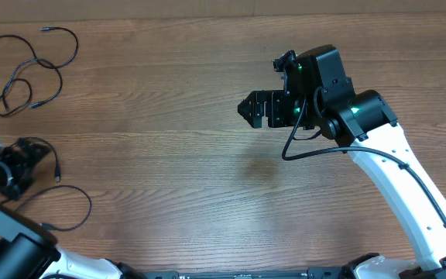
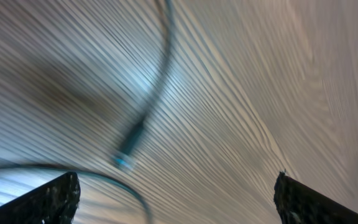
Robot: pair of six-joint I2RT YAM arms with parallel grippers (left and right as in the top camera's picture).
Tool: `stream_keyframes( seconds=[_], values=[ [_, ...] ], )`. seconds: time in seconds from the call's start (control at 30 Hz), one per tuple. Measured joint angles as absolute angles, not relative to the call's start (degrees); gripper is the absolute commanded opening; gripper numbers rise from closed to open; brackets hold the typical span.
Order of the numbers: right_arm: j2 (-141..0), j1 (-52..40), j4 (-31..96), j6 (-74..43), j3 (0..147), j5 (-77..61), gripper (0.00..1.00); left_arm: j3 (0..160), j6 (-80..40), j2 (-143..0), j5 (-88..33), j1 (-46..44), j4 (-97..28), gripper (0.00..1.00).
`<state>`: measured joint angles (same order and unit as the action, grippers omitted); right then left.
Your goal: Untangle cables
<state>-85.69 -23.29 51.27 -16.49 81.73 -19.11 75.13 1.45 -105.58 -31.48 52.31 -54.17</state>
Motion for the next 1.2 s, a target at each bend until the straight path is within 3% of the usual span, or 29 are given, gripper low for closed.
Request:
stream_keyframes(
  seconds=[0.3, 0.67, 1.0, 1.2],
  values=[
    [-85.7, -23.3, 52.8, -16.5, 81.7, -19.1, 1.0, 75.2, -13.1, -101.2, -22.0, 40.9, -60.9, 0.99],
    [-85.7, -23.3, 51.5, -16.5, 81.7, -19.1, 1.0, 71.3, -24.3, -74.1, -12.5, 38.9, -65.5, 1.0],
    [-85.7, -23.3, 51.7, -16.5, 81.7, -19.1, 1.0, 53.5, -42.7, -76.6, -11.1, 38.9, -61.1, 0.98],
    [-85.7, -23.3, 52.5, -16.5, 81.7, -19.1, 1.0, 49.4, -54.8, -78.5, -4.3, 38.9, -58.9, 0.99]
  ],
)
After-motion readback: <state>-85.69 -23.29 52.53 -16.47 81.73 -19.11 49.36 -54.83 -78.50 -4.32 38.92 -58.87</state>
